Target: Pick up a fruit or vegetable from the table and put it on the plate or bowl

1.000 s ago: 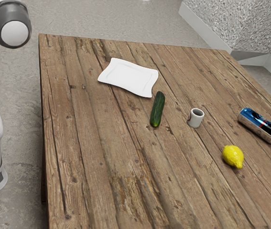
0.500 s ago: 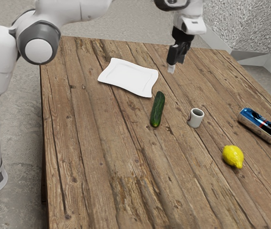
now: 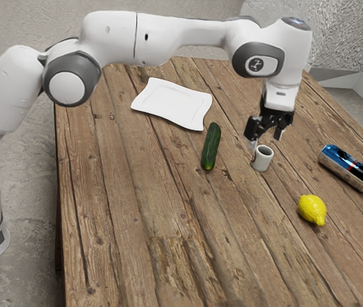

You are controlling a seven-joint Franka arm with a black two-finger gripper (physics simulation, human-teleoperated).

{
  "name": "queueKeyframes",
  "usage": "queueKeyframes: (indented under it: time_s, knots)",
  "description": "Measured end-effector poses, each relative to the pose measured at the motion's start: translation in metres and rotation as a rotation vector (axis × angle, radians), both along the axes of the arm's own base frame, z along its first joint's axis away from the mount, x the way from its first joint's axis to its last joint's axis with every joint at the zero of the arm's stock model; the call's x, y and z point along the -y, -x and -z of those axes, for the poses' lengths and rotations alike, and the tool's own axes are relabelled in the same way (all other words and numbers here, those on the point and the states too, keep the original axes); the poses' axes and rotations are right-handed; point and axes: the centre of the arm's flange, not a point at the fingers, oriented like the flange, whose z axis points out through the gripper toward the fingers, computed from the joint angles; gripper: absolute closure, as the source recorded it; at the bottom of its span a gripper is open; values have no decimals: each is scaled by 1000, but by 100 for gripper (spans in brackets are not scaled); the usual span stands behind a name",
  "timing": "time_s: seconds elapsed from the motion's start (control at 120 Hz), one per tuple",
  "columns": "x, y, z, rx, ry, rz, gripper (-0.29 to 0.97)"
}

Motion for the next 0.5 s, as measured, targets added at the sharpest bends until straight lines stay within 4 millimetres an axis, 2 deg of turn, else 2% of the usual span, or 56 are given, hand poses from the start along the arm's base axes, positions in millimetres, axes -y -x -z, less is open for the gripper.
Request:
queueKeyframes:
  time_s: [0.15, 0.367, 0.5]
  knots:
    - [26, -8, 6, 54, 18, 72, 0]
    - [88, -2, 6, 102, 35, 194, 0]
    - [95, -7, 19, 99, 35, 219, 0]
